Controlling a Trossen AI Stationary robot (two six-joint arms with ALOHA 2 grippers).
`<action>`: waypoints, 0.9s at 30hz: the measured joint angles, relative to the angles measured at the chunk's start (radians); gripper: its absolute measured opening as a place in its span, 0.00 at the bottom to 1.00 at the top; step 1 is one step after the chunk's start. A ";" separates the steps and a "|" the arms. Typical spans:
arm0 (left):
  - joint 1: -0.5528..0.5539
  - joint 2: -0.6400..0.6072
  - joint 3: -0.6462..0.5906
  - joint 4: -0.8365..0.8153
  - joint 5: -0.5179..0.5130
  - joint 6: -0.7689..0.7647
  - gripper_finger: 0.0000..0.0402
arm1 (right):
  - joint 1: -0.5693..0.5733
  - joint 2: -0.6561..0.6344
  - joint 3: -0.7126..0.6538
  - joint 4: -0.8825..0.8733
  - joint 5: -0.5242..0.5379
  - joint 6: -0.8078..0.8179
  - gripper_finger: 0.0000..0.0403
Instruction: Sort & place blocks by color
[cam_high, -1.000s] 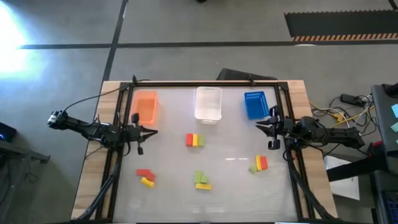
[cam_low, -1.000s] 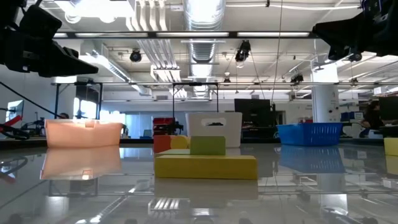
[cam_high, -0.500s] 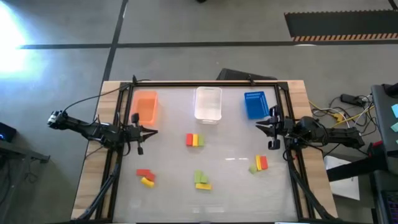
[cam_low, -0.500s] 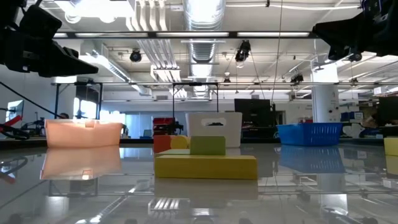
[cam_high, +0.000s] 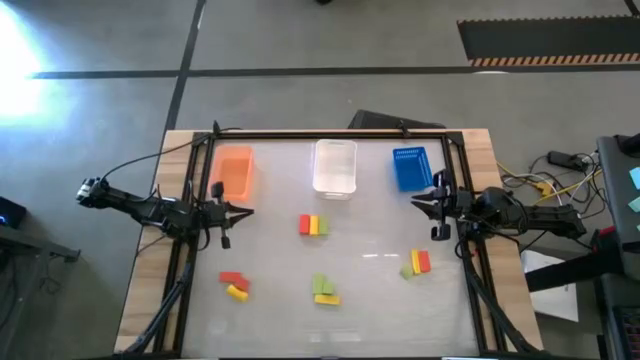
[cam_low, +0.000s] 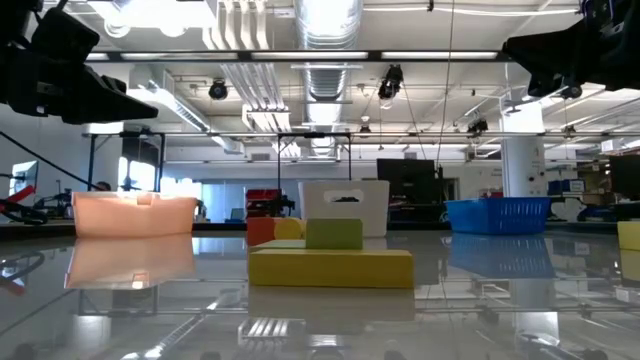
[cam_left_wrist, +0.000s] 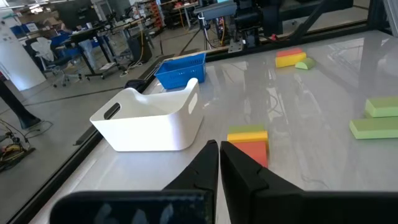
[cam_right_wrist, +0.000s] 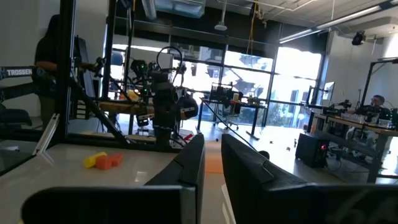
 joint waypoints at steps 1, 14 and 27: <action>0.000 0.000 0.000 0.000 0.000 0.000 0.00 | 0.000 0.000 0.000 0.000 0.000 0.000 0.11; 0.000 0.000 0.000 0.000 -0.002 0.321 0.00 | 0.000 0.000 0.000 0.000 0.000 0.000 0.11; 0.000 0.001 0.000 0.044 0.000 0.387 0.00 | 0.000 0.000 0.000 0.000 0.000 0.340 0.11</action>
